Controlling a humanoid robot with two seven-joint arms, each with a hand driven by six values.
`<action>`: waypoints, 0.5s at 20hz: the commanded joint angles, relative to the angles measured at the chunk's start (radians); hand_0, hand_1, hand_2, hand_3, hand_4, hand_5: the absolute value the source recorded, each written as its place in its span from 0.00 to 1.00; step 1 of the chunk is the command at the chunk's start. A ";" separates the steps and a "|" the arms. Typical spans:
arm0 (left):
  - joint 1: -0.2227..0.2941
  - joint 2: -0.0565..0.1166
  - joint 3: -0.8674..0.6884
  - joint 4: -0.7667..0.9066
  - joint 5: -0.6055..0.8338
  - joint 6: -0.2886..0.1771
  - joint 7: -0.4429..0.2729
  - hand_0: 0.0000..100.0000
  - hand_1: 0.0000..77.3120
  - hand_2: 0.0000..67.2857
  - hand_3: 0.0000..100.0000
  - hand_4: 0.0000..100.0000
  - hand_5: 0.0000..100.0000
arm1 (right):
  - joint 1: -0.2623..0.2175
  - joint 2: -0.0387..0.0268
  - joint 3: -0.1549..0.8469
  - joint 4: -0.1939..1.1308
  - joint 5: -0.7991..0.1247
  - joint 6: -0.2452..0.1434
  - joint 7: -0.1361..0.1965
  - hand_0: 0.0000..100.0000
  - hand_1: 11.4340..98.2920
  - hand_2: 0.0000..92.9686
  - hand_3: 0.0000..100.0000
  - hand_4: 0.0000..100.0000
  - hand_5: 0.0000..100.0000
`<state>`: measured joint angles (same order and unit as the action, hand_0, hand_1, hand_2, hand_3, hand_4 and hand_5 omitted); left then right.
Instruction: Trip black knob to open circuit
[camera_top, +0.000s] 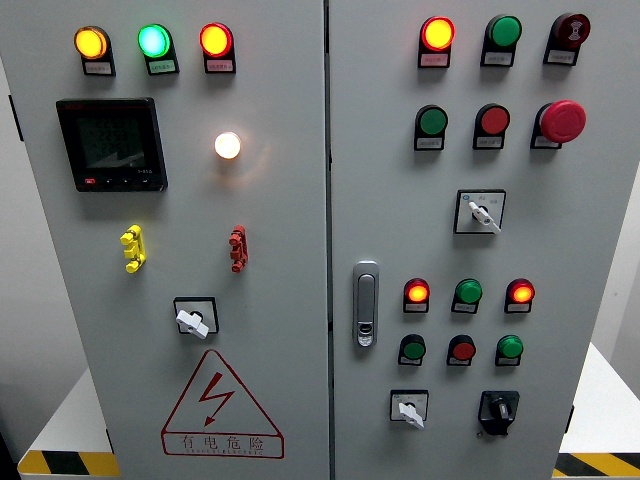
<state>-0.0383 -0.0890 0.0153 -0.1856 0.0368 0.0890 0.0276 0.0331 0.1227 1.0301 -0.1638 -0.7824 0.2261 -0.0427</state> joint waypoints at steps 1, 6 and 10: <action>0.000 0.000 0.000 0.000 0.000 0.000 0.000 0.00 0.00 0.29 0.26 0.10 0.09 | 0.013 -0.0015 -0.038 -0.045 0.011 0.013 0.010 0.47 0.37 0.00 0.23 0.09 0.12; 0.000 0.000 0.000 0.000 0.000 0.000 0.000 0.00 0.00 0.29 0.26 0.10 0.09 | 0.064 0.0000 -0.314 -0.089 0.371 0.019 0.040 0.47 0.36 0.00 0.23 0.09 0.12; 0.000 0.000 0.000 0.000 0.000 0.000 0.000 0.00 0.00 0.29 0.26 0.10 0.09 | 0.068 0.0015 -0.010 -0.080 0.078 0.021 0.041 0.47 0.36 0.00 0.23 0.09 0.12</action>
<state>-0.0384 -0.0890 0.0153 -0.1856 0.0368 0.0890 0.0276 0.1000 0.1229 0.8651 -0.2465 -0.5219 0.2463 -0.0032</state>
